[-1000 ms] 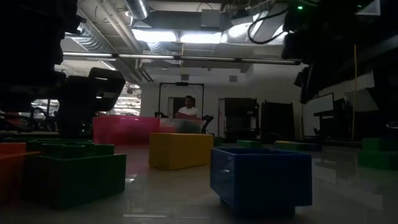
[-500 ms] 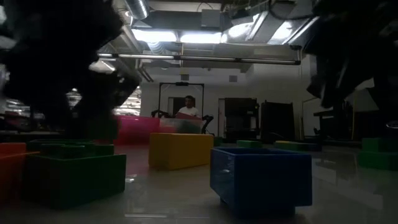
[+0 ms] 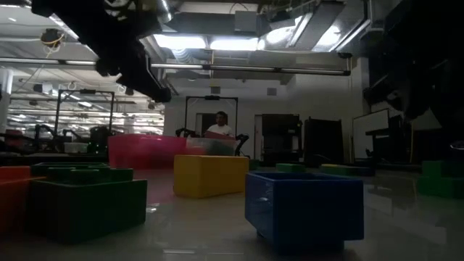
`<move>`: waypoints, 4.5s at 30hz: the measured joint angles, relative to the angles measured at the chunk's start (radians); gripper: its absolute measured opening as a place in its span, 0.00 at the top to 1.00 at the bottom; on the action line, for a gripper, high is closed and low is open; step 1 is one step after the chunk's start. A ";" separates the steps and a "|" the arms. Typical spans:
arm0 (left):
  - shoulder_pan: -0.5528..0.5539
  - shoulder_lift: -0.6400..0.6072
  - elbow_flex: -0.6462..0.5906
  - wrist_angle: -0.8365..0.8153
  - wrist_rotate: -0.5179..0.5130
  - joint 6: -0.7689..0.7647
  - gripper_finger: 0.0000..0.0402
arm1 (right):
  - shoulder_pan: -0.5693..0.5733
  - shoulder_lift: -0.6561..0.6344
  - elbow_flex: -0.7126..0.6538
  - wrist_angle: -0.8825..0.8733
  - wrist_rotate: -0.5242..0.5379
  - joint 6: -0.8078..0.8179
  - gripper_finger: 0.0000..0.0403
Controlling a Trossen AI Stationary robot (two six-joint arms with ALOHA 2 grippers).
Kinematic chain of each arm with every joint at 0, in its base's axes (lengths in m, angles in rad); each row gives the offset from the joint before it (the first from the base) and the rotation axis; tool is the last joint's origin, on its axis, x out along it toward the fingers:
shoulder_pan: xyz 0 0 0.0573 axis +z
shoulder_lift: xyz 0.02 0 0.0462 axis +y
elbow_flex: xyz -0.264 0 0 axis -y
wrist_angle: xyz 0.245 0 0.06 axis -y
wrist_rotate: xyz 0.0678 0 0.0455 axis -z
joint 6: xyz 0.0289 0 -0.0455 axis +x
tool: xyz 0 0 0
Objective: Sort blocks by size
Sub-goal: Put the small green game piece into the pink bin, then put the big yellow block into the white bin
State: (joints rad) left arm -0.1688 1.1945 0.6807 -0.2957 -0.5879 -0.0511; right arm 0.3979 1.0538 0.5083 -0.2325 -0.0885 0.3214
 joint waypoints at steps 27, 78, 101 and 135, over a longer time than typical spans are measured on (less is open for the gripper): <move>-0.028 0.042 0.008 0.242 0.563 -0.267 0.52 | 0.145 0.025 0.000 -0.003 0.082 -0.003 0.55; -0.373 0.701 0.264 0.519 -0.078 -0.611 0.51 | 0.145 0.025 0.000 -0.003 0.194 0.146 0.55; -0.372 0.782 0.266 0.591 -0.029 -0.779 0.51 | 0.145 0.024 0.001 -0.004 0.194 0.145 0.55; 0.145 0.429 0.263 0.323 0.007 -0.097 0.71 | 0.145 0.024 0.001 -0.003 0.211 0.144 0.55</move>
State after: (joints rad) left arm -0.0235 1.6231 0.9440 0.0277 -0.5812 -0.1477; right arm 0.5430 1.0782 0.5095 -0.2355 0.1230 0.4654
